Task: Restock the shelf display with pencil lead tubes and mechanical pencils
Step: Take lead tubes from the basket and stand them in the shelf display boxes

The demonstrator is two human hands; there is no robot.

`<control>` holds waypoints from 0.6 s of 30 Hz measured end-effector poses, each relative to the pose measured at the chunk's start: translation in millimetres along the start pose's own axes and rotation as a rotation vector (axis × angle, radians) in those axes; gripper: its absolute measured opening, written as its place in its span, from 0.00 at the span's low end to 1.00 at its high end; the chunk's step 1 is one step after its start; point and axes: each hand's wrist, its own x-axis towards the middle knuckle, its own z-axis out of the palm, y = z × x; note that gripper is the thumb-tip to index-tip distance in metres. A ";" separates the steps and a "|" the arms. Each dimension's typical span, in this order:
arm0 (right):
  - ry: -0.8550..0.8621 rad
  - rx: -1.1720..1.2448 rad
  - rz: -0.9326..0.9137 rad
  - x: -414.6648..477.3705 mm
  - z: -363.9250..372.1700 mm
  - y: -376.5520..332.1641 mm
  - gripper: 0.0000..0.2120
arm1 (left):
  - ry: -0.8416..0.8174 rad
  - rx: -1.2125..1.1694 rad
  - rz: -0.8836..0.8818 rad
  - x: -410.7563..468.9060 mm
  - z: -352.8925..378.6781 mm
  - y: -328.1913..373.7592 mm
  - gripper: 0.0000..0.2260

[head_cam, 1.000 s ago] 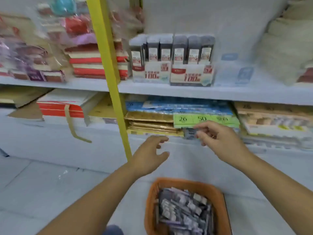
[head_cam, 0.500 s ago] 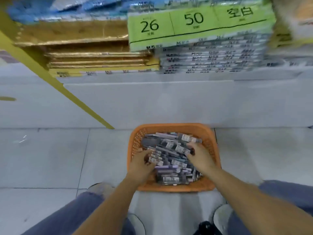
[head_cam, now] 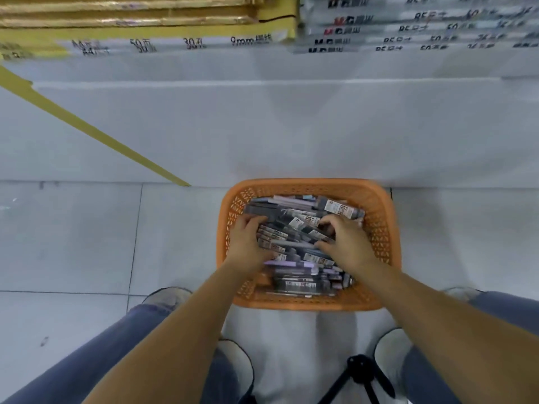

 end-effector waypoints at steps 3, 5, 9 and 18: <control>0.011 -0.016 0.012 0.6 -1.1 2.4 0.17 | -0.035 0.082 -0.010 1.2 5.1 -4.9 0.37; 0.013 0.025 0.029 0.8 -1.1 5.9 0.16 | -0.040 0.158 0.002 3.4 8.7 -8.2 0.36; -0.030 0.148 0.038 1.0 -0.7 5.4 0.12 | -0.042 0.215 0.046 9.5 12.5 -11.7 0.32; -0.191 0.107 0.014 1.9 -10.8 0.1 0.18 | -0.091 0.284 0.124 1.5 10.0 -10.4 0.20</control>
